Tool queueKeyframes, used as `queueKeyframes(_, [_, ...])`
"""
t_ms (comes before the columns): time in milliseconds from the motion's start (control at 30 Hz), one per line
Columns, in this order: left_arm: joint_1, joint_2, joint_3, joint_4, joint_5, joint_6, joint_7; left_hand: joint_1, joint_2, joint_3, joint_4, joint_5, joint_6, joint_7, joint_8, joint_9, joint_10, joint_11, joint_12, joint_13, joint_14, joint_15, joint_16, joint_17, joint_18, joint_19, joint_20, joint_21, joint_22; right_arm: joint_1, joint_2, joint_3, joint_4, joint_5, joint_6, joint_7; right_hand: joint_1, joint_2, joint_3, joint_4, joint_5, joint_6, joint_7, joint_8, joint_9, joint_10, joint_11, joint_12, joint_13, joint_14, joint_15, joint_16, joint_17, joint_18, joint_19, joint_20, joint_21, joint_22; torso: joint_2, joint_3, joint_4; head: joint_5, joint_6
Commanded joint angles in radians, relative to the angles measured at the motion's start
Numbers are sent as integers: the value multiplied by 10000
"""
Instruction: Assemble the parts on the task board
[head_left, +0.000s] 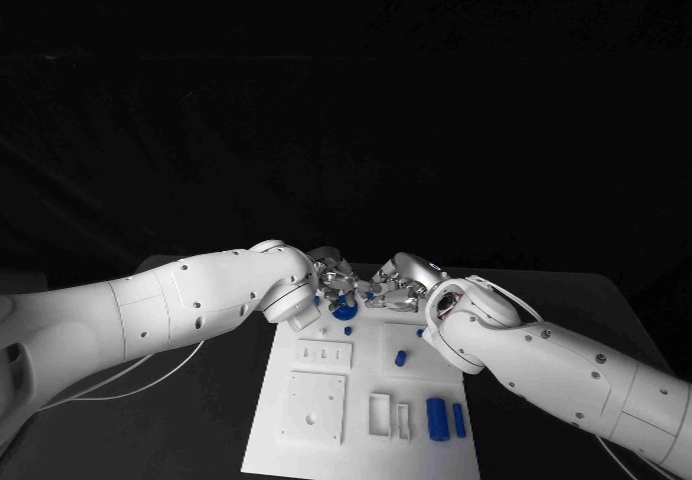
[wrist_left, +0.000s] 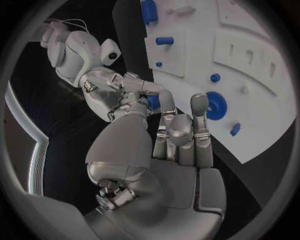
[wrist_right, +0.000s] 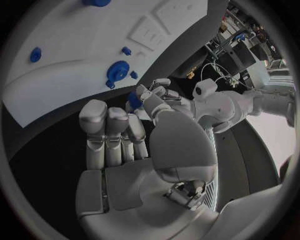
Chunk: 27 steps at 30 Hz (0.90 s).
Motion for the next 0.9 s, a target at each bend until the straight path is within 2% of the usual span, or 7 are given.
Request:
queueKeyframes(33, [-9,47,2,18,70,298,-6,17,103,4,-64,64,7,-90,-47,-17,-49,-44,19,-1,27,-21,39,17,-142,72,14,-49,27,4,54,4,45,-129,109,17,-26,91,34,-13,59,126,-63,28,80,-37,-60,-30,550,9,-78,-33,10,-148,638,-61,-22,684,0,-6,-18,-19,14])
queueKeyframes(167, [-9,39,4,-5,93,330,-9,133,208,51,-240,408,15,-108,-48,-68,-44,-49,0,-11,27,-27,48,30,-148,96,11,-133,116,4,66,4,52,-141,135,-1,-26,91,34,-13,59,126,-63,28,80,-37,-60,-30,550,9,-78,-33,10,-148,638,-61,-22,684,7,-21,0,-42,17])
queueKeyframes(367, [-10,27,5,-17,222,498,0,570,420,480,-736,1568,-25,-150,-45,-143,-49,-61,-66,-49,17,-44,64,65,-174,95,-6,-235,223,4,62,4,18,-172,129,-52,-26,91,34,-13,59,126,-63,28,80,-37,-60,-30,550,9,-78,-33,10,-148,638,-61,-22,684,8,-22,16,-50,0])
queueKeyframes(467, [-10,27,6,-17,283,621,2,530,444,779,-1004,1778,-44,-150,-42,-113,-16,-62,-117,-83,17,-42,86,104,-185,103,-7,-303,316,3,62,4,8,-183,108,-79,-26,91,34,-13,59,126,-63,28,80,-37,-60,-30,550,9,-78,-33,10,-148,638,-61,-22,684,13,-19,14,-54,-14])
queueKeyframes(567, [-10,34,5,-16,317,740,1,597,500,1123,-1274,2210,-100,-121,-33,-20,9,-40,-171,-119,2,-25,102,137,-181,96,8,-362,392,3,67,4,7,-192,91,-95,-26,91,34,-13,59,126,-63,28,80,-37,-60,-30,550,9,-78,-33,10,-148,638,-61,-22,684,14,-13,15,-54,-27])
queueKeyframes(633, [-10,42,5,-19,370,858,7,528,547,1323,-1402,2375,-109,-99,-33,63,36,-30,-201,-138,-1,-19,117,164,-171,97,17,-396,448,3,70,4,3,-196,73,-101,-28,95,31,-24,71,134,-65,28,86,-35,-63,-29,551,11,-78,-42,10,-149,638,-60,-18,680,15,-10,15,-57,-38])
queueKeyframes(900, [-11,30,10,-70,820,1170,6,170,862,2099,-1745,2574,-48,-38,-36,307,45,8,-219,-113,-30,11,126,197,-146,98,50,-558,685,2,62,4,-24,-195,41,-108,-49,104,24,-32,114,140,-68,27,94,-32,-67,-31,553,9,-78,-64,6,-148,637,-60,-23,669,14,-12,2,-61,-54])
